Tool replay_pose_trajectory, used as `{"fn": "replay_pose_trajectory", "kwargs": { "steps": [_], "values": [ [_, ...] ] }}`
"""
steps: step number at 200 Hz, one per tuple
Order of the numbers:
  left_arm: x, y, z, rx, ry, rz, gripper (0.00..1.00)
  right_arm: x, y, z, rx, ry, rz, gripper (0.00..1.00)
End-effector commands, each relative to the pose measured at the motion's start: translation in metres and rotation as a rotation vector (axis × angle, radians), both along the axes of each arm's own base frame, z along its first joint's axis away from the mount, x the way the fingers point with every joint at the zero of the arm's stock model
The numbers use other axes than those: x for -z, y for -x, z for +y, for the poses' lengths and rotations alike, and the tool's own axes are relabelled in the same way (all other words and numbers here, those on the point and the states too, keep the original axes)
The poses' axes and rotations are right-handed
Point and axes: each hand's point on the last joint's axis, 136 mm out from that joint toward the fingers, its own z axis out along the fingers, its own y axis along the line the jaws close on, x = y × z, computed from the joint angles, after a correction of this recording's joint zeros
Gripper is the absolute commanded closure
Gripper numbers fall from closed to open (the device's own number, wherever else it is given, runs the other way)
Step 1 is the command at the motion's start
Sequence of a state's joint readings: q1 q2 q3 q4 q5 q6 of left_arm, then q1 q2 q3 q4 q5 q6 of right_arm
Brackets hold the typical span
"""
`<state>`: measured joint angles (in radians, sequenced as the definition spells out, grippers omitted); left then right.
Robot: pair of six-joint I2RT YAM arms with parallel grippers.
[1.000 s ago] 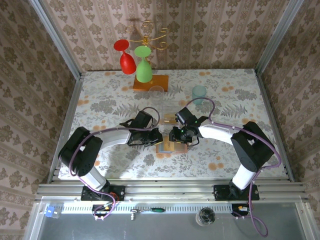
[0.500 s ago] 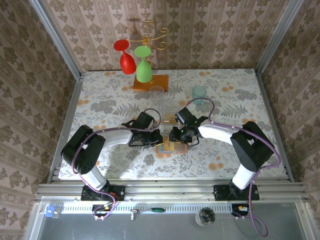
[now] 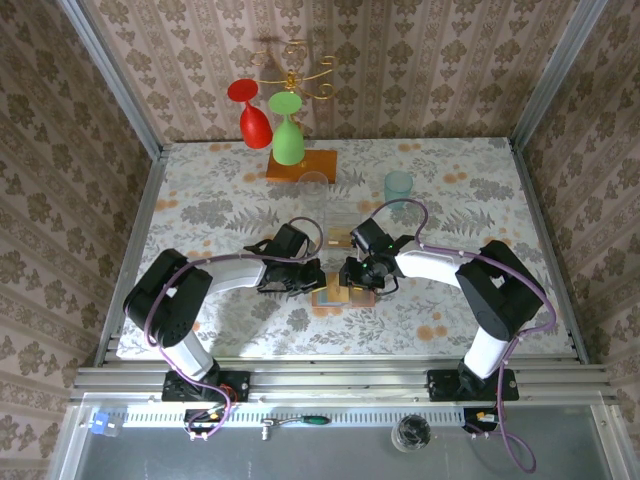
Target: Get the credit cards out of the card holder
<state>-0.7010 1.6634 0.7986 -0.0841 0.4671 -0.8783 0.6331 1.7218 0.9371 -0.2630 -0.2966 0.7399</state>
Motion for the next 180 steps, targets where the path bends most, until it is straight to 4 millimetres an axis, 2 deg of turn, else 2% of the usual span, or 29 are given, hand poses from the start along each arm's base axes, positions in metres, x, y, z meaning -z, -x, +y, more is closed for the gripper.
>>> {"fn": "replay_pose_trajectory", "kwargs": {
  "steps": [1,70,137,180],
  "values": [
    [0.008,0.003,0.003,0.017,-0.047,0.013,0.96,0.008,0.004,0.004,-0.004,-0.023,0.018,0.71],
    [0.010,0.003,0.004,0.018,-0.060,0.014,0.96,0.007,0.004,0.014,0.036,-0.157,0.046,0.76],
    [0.013,0.002,0.004,0.019,-0.066,0.021,0.96,0.005,0.005,0.010,0.053,-0.174,0.044,0.85],
    [0.011,0.002,0.004,0.018,-0.068,0.018,0.96,0.005,0.002,0.007,0.061,-0.172,0.040,0.86]
  ]
}}
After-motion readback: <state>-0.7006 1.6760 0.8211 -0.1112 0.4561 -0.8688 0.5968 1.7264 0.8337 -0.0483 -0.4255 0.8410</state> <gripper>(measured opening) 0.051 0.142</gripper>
